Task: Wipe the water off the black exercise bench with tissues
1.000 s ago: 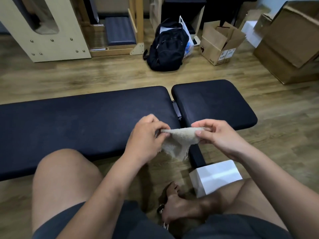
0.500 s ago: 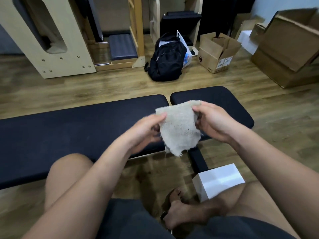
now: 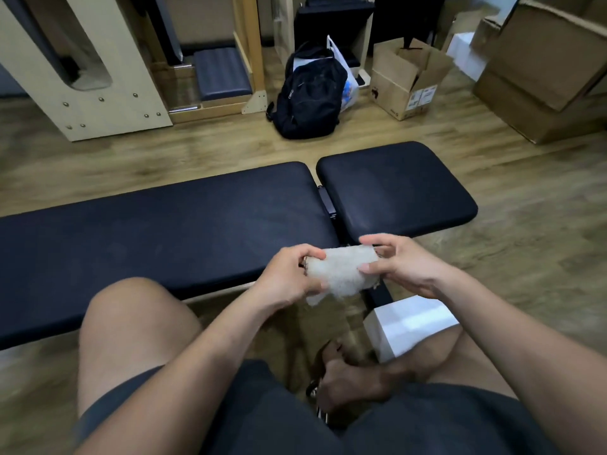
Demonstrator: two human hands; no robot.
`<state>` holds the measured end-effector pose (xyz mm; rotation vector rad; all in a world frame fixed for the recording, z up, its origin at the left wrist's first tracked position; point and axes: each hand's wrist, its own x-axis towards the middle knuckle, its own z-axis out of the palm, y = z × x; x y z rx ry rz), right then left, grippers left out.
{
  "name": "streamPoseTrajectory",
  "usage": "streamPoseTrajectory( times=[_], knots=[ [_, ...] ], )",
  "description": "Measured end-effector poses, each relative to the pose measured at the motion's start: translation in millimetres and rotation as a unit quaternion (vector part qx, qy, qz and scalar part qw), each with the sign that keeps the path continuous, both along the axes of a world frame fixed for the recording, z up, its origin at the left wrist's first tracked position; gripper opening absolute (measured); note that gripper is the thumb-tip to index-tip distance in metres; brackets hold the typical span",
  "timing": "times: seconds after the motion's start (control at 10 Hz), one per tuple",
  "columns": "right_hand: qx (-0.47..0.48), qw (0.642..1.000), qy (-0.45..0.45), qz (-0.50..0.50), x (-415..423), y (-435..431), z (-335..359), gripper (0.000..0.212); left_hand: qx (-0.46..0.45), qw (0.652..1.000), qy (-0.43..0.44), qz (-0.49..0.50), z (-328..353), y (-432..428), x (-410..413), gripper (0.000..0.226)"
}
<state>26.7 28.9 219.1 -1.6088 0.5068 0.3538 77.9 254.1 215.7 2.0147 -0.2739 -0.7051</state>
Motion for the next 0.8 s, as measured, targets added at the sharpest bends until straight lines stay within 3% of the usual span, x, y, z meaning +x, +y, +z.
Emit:
streamPoseTrajectory(
  times=[0.2, 0.3, 0.4, 0.5, 0.6, 0.7, 0.8],
  knots=[
    [-0.235, 0.963, -0.017, 0.133, -25.9, -7.9, -8.8, 0.052, 0.137, 0.98, -0.131, -0.061, -5.2, -30.9, -11.5, 0.045],
    [-0.325, 0.93, -0.037, 0.169, -37.4, -15.8, -14.4, 0.035, 0.153, 0.972, -0.152, -0.095, -10.0, -45.3, -16.9, 0.026],
    [-0.348, 0.929, -0.031, 0.125, -61.1, -43.2, -23.3, 0.012, 0.122, 0.978, -0.1, -0.138, -21.4, -70.8, -20.8, 0.013],
    [-0.269, 0.962, -0.008, 0.038, -80.2, -67.7, -26.5, 0.006, 0.052, 0.988, 0.008, -0.146, -28.1, -90.6, -26.0, 0.014],
    [-0.179, 0.98, 0.006, -0.085, -101.4, -102.2, -40.2, 0.019, -0.009, 0.986, 0.112, -0.126, -43.1, -126.1, -43.3, 0.006],
    [-0.185, 0.974, 0.026, -0.126, -104.3, -121.9, -57.9, 0.032, -0.01, 0.982, 0.17, -0.081, -62.5, -146.2, -55.3, 0.011],
    [-0.248, 0.95, 0.081, -0.173, -101.9, -145.7, -75.4, 0.051, 0.102, 0.985, 0.121, -0.065, -90.4, -154.4, -59.2, 0.042]
  ],
)
